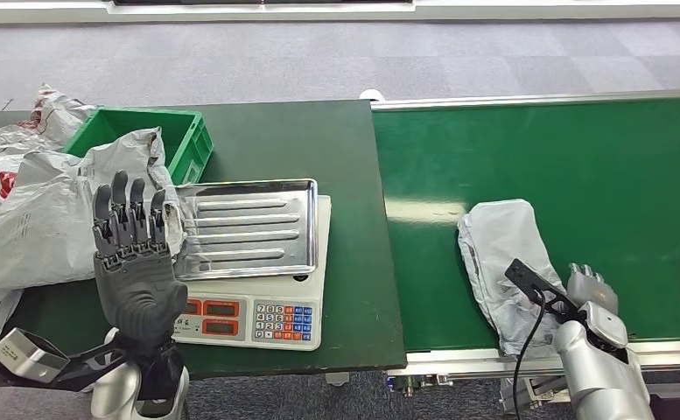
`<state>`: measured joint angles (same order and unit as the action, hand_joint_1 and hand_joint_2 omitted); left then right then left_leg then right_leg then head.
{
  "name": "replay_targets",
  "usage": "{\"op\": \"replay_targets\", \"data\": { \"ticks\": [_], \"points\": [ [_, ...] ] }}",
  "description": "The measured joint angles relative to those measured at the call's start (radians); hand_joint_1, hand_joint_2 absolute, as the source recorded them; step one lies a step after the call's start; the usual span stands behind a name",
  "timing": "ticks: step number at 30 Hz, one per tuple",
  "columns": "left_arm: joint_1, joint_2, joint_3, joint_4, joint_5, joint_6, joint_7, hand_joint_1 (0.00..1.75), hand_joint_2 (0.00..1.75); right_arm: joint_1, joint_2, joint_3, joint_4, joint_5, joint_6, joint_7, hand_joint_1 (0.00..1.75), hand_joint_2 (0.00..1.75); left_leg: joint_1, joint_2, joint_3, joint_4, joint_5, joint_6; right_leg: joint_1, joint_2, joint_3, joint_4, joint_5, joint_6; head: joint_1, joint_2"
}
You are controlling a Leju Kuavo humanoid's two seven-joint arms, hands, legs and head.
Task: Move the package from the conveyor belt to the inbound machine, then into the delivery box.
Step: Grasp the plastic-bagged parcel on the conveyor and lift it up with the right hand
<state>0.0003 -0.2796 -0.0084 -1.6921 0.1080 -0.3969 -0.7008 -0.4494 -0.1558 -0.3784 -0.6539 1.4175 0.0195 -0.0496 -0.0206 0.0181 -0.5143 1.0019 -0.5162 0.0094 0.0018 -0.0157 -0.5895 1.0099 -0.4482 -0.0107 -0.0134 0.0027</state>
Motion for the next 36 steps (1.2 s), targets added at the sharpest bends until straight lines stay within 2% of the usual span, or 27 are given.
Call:
{"op": "replay_targets", "data": {
  "ticks": [4, 9, 18, 20, 22, 24, 25, 26, 27, 29, 31, 32, 33, 34, 36],
  "points": [
    [-0.002, 0.0, 0.0, 0.006, 0.0, 0.0, 0.0, 0.0, 1.75, -0.004, -0.002, 0.0, 0.011, -0.01, 0.013, -0.015, 0.0, 1.75, 0.0, 0.0, 0.0, 0.0, 0.0, 0.0, 0.0, 0.0, 0.0, 0.0, 0.0, 0.0, 0.0, 0.0],
    [-0.002, 0.001, 0.0, 0.008, 0.0, 0.002, 0.0, 0.0, 1.75, -0.008, -0.004, 0.011, 0.029, -0.064, 0.061, -0.092, 0.0, 1.75, 0.0, 0.0, -0.001, 0.0, 0.0, 0.0, 0.0, 0.0, 0.0, 0.0, 0.0, 0.0, 0.0, 0.0],
    [0.009, 0.003, 0.0, -0.008, -0.001, 0.019, 0.0, 0.0, 1.75, -0.038, -0.004, 0.057, 0.064, -0.102, 0.044, -0.098, 0.0, 1.75, 0.0, 0.0, -0.006, 0.0, 0.0, 0.0, 0.0, 0.0, 0.001, 0.0, 0.0, 0.0, 0.0, 0.0],
    [0.019, 0.003, 0.0, -0.021, -0.001, 0.028, 0.0, 0.0, 1.75, -0.047, -0.001, 0.063, 0.066, -0.116, -0.013, -0.083, 0.0, 1.75, 0.0, 0.0, -0.007, 0.0, 0.0, 0.0, 0.0, 0.0, 0.001, 0.0, 0.0, 0.0, 0.0, 0.0],
    [0.032, 0.003, 0.0, -0.037, -0.001, 0.033, 0.0, 0.0, 1.75, -0.059, 0.007, 0.066, 0.061, -0.118, -0.07, -0.027, 0.0, 1.75, 0.0, 0.0, -0.005, 0.0, 0.0, 0.0, 0.0, 0.0, 0.0, 0.0, 0.0, 0.0, 0.0, 0.0],
    [0.04, 0.003, 0.0, -0.045, -0.002, 0.034, 0.0, 0.0, 1.75, -0.063, 0.012, 0.076, 0.051, -0.105, -0.035, 0.035, 0.0, 1.75, 0.001, 0.0, 0.0, 0.0, 0.0, 0.0, 0.001, -0.001, 0.0, 0.0, 0.0, 0.0, 0.0, 0.0],
    [0.041, 0.003, 0.0, -0.045, -0.002, 0.035, 0.0, 0.0, 1.75, -0.055, 0.013, 0.088, 0.042, -0.113, 0.035, 0.035, 0.0, 1.75, 0.001, -0.001, 0.001, 0.0, 0.0, 0.0, 0.001, -0.001, 0.001, 0.0, 0.0, 0.0, 0.0, 0.0],
    [0.041, 0.003, 0.0, -0.045, -0.002, 0.037, 0.0, 0.0, 1.75, -0.037, 0.01, 0.111, 0.021, -0.142, 0.118, 0.005, 0.0, 1.75, 0.001, -0.002, 0.001, 0.0, 0.0, 0.0, 0.001, -0.002, 0.001, 0.0, 0.0, 0.0, 0.0, 0.0],
    [0.041, 0.003, 0.0, -0.044, -0.002, 0.04, 0.0, 0.0, 1.75, -0.008, 0.007, 0.148, -0.015, -0.216, 0.21, -0.072, 0.0, 1.75, 0.001, -0.003, 0.0, 0.0, 0.0, 0.0, 0.001, -0.003, 0.002, 0.0, 0.0, 0.0, 0.0, 0.0],
    [0.042, 0.003, 0.001, -0.044, 0.001, 0.043, 0.0, 0.0, 1.75, 0.068, -0.001, 0.253, -0.124, -0.458, 0.345, -0.329, 0.0, 1.75, 0.001, 0.0, -0.003, 0.0, -0.001, -0.001, 0.001, -0.001, 0.001, 0.0, 0.0, -0.001, 0.0, 0.0],
    [0.042, 0.003, 0.001, -0.045, 0.003, 0.041, 0.0, 0.0, 1.75, 0.133, -0.006, 0.36, -0.239, -0.704, 0.4, -0.612, 0.0, 1.75, 0.001, 0.004, -0.006, 0.0, -0.002, 0.0, 0.001, 0.003, -0.001, 0.0, -0.001, 0.0, 0.0, 0.0],
    [0.043, 0.003, 0.001, -0.045, 0.003, 0.041, 0.0, 0.0, 1.75, 0.157, -0.008, 0.402, -0.291, -0.788, 0.41, -0.705, 0.0, 1.75, 0.001, 0.005, -0.005, 0.0, -0.003, 0.0, 0.001, 0.003, -0.001, 0.0, -0.002, 0.0, -0.001, 0.0],
    [0.043, 0.003, 0.001, -0.045, 0.003, 0.04, 0.0, 0.0, 1.75, 0.176, -0.011, 0.437, -0.339, -0.848, 0.416, -0.745, 0.0, 1.75, 0.001, 0.003, -0.004, 0.0, -0.002, 0.0, 0.001, 0.002, -0.001, 0.0, -0.002, 0.0, 0.0, 0.0],
    [0.044, 0.003, 0.001, -0.045, 0.003, 0.039, 0.0, 0.0, 1.75, 0.189, -0.016, 0.466, -0.381, -0.896, 0.42, -0.743, 0.0, 1.75, 0.001, 0.002, -0.002, 0.0, -0.002, -0.001, 0.001, 0.001, -0.001, 0.0, -0.002, 0.0, 0.0, 0.0],
    [0.047, 0.003, 0.001, -0.045, 0.004, 0.034, 0.0, 0.0, 1.75, 0.205, -0.029, 0.517, -0.455, -0.973, 0.423, -0.692, 0.0, 1.75, 0.001, 0.0, 0.0, 0.0, 0.0, -0.001, 0.001, 0.0, 0.0, 0.0, -0.002, 0.0, 0.0, 0.0]
  ]
}}
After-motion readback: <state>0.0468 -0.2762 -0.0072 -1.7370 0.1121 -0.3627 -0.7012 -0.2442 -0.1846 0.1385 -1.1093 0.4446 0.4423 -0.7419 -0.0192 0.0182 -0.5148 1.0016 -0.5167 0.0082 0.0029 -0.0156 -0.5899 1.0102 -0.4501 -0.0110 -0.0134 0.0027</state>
